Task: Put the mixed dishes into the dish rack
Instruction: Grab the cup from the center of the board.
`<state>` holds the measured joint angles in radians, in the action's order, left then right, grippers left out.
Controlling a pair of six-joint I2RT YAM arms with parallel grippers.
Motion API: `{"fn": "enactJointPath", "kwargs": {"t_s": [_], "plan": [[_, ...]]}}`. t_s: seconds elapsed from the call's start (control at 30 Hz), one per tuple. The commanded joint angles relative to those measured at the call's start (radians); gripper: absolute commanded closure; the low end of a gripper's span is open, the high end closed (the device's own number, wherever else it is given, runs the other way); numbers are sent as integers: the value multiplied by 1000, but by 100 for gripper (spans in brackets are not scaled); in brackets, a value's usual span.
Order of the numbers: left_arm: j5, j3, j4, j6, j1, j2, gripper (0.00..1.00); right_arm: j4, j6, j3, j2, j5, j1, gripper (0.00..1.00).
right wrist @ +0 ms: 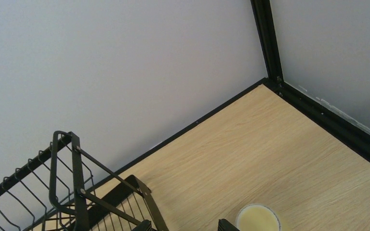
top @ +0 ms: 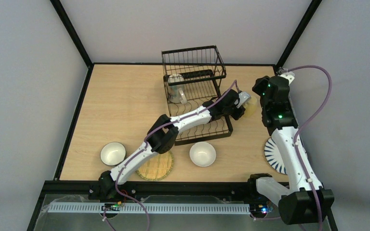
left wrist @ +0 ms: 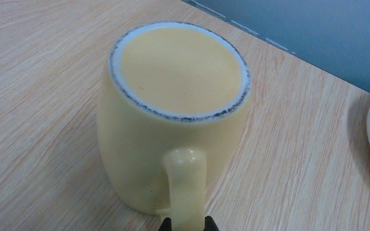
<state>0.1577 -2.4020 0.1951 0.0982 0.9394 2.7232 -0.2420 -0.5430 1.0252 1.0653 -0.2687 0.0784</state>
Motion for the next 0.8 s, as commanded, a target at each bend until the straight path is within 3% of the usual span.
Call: {"fn": "enactJointPath", "kwargs": {"t_s": [0.0, 0.77], "plan": [[20, -21, 63, 26, -6, 3, 98, -45, -3, -2, -45, -39, -3, 22], [-67, 93, 74, 17, 54, -125, 98, -158, 10, -10, -161, -72, -3, 22]]}}
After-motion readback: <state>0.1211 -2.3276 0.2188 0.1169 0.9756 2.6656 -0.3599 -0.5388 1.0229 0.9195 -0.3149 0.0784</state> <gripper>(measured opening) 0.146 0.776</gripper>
